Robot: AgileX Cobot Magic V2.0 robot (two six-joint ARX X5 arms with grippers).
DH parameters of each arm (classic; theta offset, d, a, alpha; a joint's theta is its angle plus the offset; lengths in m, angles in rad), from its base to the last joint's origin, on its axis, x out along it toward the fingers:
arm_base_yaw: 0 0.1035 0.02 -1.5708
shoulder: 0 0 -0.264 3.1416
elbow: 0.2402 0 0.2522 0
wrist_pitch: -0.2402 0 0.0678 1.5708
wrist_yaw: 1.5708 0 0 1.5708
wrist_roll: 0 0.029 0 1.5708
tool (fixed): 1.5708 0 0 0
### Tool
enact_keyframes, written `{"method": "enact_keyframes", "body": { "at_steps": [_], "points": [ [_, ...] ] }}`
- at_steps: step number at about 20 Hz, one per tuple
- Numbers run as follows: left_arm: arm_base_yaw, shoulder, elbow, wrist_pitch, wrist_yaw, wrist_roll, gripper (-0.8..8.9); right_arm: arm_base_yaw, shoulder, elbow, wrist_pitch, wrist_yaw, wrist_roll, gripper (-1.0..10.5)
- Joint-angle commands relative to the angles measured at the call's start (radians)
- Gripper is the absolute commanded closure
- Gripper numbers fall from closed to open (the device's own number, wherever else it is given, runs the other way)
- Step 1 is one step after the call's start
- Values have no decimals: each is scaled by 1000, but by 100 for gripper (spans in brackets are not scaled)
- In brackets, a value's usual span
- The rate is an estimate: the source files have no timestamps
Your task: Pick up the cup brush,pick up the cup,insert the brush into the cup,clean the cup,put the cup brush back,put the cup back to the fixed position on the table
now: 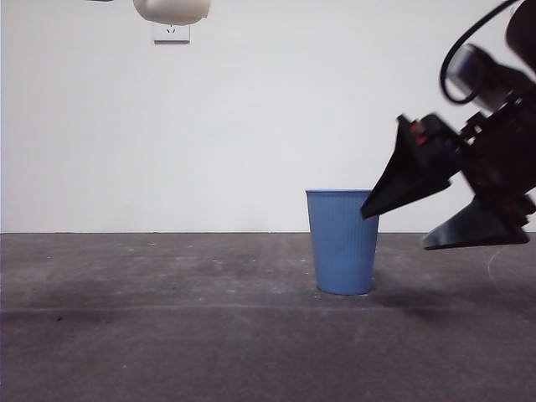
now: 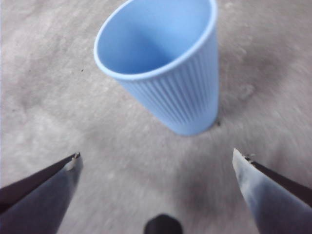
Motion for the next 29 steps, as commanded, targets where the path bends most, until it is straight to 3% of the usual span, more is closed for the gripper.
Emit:
{"method": "enact_keyframes", "body": {
  "at_steps": [1, 17, 24, 29],
  "points": [
    [-4, -3, 1, 3, 0, 8, 822, 16, 58, -12, 63, 15, -36, 411],
    [-4, -3, 1, 2, -3, 0, 822, 51, 350, -12, 533, 67, -49, 411],
    [-4, -3, 1, 6, -4, 0, 822, 69, 420, -10, 661, 67, -48, 412],
    [-4, -3, 1, 6, -5, 0, 822, 79, 422, 29, 663, 91, -33, 423]
  ]
}}
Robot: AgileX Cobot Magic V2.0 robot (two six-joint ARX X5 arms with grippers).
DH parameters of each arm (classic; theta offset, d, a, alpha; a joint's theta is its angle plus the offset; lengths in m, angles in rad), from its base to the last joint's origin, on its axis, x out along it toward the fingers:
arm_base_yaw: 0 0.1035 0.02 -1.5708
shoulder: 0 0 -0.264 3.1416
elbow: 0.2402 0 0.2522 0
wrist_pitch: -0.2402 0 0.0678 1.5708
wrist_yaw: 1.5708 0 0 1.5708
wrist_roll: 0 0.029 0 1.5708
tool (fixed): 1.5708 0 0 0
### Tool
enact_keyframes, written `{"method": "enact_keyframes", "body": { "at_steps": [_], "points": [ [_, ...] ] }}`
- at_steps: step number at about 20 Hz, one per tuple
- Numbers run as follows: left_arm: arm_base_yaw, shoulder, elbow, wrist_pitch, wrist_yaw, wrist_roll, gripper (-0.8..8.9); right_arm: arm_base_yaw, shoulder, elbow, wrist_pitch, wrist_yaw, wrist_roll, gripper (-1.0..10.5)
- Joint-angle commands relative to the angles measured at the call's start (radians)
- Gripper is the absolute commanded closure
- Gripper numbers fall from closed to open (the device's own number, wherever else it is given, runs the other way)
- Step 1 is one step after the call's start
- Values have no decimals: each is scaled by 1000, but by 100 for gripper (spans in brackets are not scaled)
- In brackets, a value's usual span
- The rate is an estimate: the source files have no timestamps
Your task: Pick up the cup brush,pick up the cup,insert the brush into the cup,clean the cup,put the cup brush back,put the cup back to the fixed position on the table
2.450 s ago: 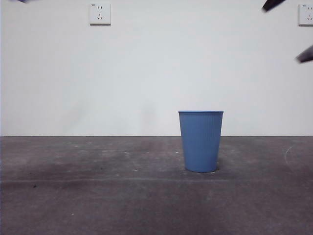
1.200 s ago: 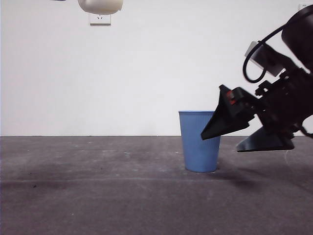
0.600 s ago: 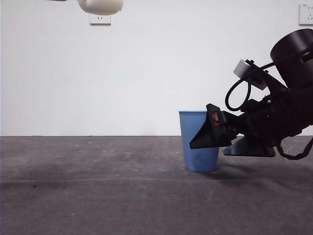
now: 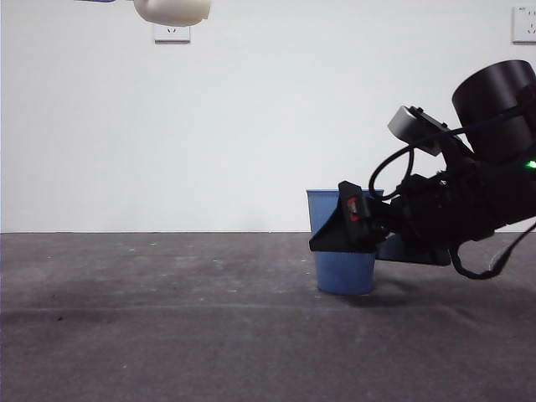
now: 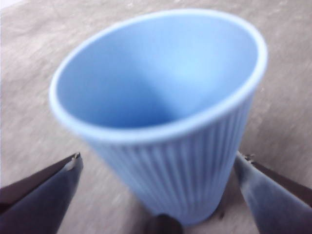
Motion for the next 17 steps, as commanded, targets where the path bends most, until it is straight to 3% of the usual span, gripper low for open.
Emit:
{"method": "enact_keyframes", "body": {
  "at_steps": [1, 3, 6, 10, 12, 17],
  "points": [
    [-4, -3, 1, 6, -3, 1, 822, 5, 10, 16, 7, 5, 14, 458],
    [-4, -3, 1, 6, -3, 1, 822, 6, 10, 25, 8, 7, 17, 544],
    [-4, -3, 1, 5, -3, 1, 822, 8, 10, 26, -14, 9, 16, 548],
    [-4, -3, 1, 3, -3, 1, 822, 8, 10, 26, -34, 24, 17, 840],
    [-4, -3, 1, -6, -4, 4, 822, 8, 10, 26, -37, 23, 19, 923],
    [-4, 20, 1, -46, -9, 43, 822, 13, -5, 26, -68, 22, 68, 959]
  ]
}}
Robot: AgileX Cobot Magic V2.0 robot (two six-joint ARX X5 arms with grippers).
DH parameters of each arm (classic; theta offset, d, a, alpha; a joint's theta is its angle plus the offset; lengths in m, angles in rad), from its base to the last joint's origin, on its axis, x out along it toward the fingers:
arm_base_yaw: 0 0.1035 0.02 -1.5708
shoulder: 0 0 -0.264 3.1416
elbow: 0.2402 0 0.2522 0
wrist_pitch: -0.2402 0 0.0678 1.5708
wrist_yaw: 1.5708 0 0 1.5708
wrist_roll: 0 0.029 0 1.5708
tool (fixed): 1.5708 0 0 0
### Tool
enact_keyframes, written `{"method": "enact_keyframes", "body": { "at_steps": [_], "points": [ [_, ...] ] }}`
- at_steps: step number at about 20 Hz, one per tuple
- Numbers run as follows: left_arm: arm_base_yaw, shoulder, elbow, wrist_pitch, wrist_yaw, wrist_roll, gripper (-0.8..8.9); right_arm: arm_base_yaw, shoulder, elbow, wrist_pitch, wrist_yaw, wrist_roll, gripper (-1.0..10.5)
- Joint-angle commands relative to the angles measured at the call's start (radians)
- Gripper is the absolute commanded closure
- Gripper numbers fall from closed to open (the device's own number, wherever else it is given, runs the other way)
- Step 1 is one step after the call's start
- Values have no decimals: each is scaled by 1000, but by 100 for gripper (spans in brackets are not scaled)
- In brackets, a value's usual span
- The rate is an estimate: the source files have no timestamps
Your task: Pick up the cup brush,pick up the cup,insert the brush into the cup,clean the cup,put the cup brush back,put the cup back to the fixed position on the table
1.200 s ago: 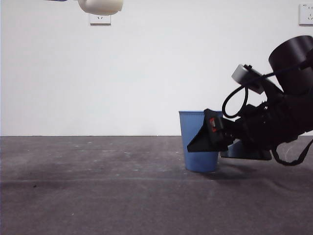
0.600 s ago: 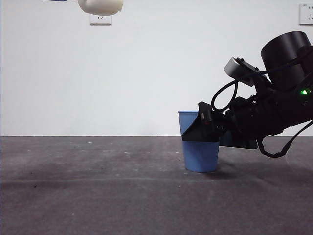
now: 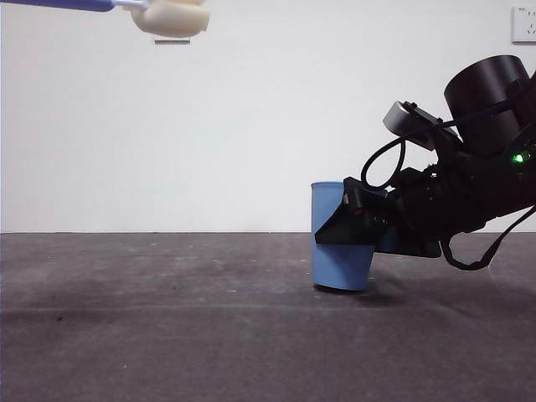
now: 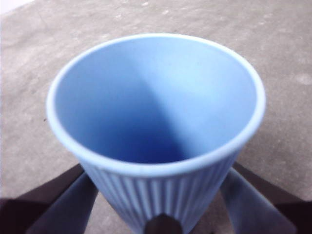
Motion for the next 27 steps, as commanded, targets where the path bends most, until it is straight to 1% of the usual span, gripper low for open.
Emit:
{"method": "enact_keyframes", "body": {
  "at_steps": [1, 4, 5, 6, 8, 11, 13, 16, 17, 20, 23, 26, 27],
  "points": [
    [-4, 15, 1, -18, -6, 46, 822, 12, -26, -3, -76, -4, 36, 959],
    [-3, 44, 1, -25, -31, 98, 822, 31, -149, -2, -253, 6, -25, 959],
    [-3, 56, 1, -25, -29, 117, 822, 37, -205, 3, -335, 11, -47, 959],
    [-3, 69, 1, -26, -29, 135, 822, 43, -264, 16, -442, 35, -79, 959],
    [-4, 97, 1, -27, -28, 178, 822, 57, -373, 65, -688, 111, -159, 959],
    [-4, 137, 1, -24, -28, 237, 822, 76, -491, 172, -1007, 192, -237, 959],
    [-4, 151, 1, -24, -28, 281, 822, 92, -526, 251, -1181, 270, -293, 959],
    [-4, 162, 1, -24, -27, 362, 822, 116, -528, 363, -1419, 409, -394, 959],
    [-4, 163, 1, -19, -28, 383, 822, 127, -528, 388, -1480, 454, -430, 959],
    [-4, 178, 1, -10, -27, 442, 822, 157, -528, 417, -1585, 549, -507, 959],
    [-35, 231, 1, -6, -26, 457, 822, 193, -528, 418, -1646, 633, -580, 959],
    [-102, 293, 1, 14, -28, 462, 822, 231, -528, 418, -1659, 727, -652, 959],
    [-121, 312, 1, 31, -28, 462, 822, 246, -528, 419, -1674, 741, -677, 959]
  ]
}}
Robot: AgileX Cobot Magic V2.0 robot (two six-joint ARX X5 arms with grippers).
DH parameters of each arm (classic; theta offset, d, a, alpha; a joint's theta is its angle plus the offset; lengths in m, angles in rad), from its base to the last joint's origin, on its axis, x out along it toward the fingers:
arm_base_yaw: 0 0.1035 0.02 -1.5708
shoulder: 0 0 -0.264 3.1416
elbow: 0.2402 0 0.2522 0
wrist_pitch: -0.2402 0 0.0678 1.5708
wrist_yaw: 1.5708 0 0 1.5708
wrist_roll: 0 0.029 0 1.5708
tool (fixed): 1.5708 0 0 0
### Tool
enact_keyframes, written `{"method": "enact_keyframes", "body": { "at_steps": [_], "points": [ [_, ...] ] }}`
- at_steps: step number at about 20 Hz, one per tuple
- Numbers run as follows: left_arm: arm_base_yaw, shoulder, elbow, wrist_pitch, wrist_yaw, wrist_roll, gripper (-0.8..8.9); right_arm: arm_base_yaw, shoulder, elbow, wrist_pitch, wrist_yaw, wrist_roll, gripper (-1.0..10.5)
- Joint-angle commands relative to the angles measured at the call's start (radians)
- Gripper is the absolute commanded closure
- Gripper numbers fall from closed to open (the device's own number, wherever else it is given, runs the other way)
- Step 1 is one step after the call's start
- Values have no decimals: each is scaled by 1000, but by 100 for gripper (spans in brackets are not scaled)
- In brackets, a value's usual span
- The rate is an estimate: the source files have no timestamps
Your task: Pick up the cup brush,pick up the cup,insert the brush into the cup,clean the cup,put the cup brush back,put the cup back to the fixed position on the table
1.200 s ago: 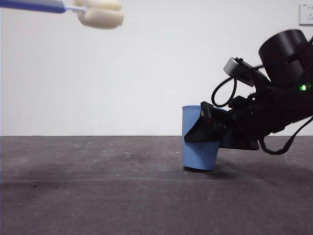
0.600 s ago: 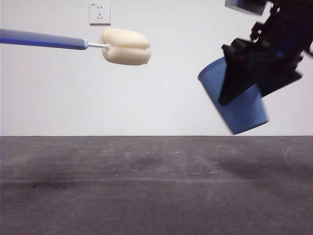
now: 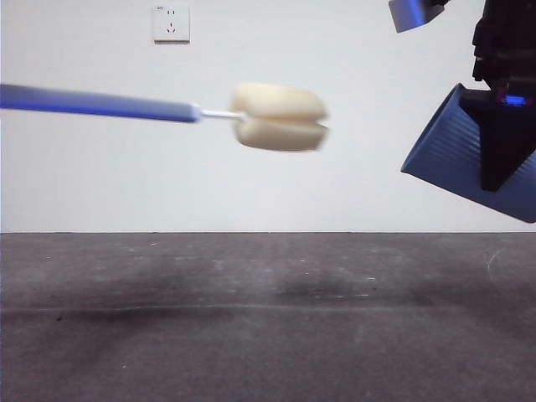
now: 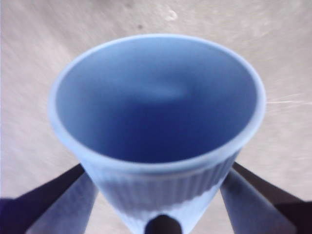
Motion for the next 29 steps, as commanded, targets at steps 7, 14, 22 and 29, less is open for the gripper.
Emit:
{"method": "enact_keyframes", "body": {
  "at_steps": [7, 14, 22, 29],
  "points": [
    [-77, 100, 1, 70, -1, 19, 822, 106, 7, 3, -19, 159, -211, 959],
    [-104, 132, 1, 103, 3, 19, 822, 185, 53, 3, -6, 227, -281, 959],
    [-149, 155, 1, 169, 34, -11, 822, 290, 160, 3, 84, 273, -314, 959],
    [-160, 321, 1, 335, 122, -71, 822, 381, 179, 3, 124, 272, -341, 959]
  ]
}}
